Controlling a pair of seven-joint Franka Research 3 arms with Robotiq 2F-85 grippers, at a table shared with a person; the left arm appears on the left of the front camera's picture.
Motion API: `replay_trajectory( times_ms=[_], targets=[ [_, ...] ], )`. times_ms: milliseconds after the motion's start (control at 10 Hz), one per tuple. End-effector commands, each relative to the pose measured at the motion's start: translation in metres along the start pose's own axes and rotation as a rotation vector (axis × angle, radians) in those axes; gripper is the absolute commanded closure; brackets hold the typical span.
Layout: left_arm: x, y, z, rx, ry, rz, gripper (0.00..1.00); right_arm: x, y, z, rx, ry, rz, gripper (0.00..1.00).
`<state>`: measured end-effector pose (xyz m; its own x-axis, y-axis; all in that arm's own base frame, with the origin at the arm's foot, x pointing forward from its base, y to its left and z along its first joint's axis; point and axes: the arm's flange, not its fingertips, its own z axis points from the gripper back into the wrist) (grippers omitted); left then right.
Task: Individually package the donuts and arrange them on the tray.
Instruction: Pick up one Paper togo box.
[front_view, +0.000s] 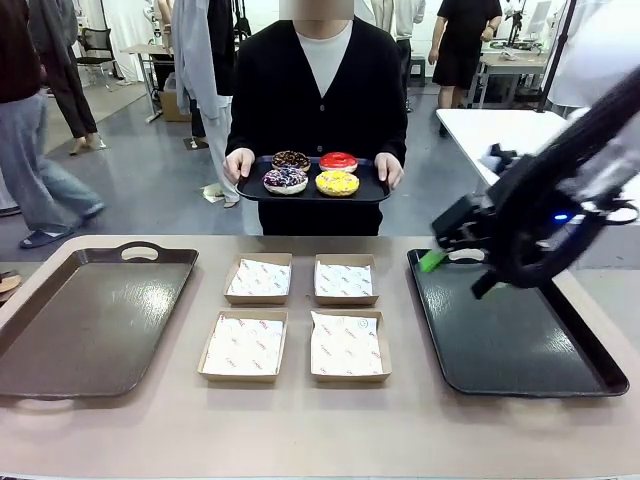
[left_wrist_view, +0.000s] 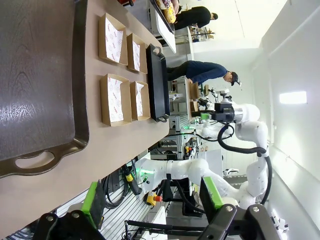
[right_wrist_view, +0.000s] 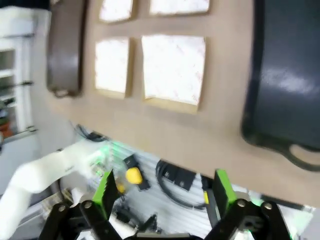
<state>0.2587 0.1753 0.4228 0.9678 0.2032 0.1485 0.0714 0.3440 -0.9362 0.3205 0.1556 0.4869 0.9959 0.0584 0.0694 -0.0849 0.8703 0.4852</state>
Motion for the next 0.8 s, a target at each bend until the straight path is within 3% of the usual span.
replay_trajectory(
  times_ms=[0, 600, 700],
  targets=[
    [0.0, -0.001, 0.001, -0.008, -0.008, 0.004, 0.0, 0.027, 0.012, -0.028, -0.091, 0.031, -0.034, 0.0],
    [0.0, -0.001, 0.001, -0.008, -0.008, 0.004, 0.0, 0.047, 0.006, -0.091, -0.108, 0.028, -0.044, 0.0],
    [0.0, -0.001, 0.001, -0.008, -0.008, 0.004, 0.0, 0.048, 0.001, -0.091, -0.089, 0.073, -0.049, 0.0]
  ],
)
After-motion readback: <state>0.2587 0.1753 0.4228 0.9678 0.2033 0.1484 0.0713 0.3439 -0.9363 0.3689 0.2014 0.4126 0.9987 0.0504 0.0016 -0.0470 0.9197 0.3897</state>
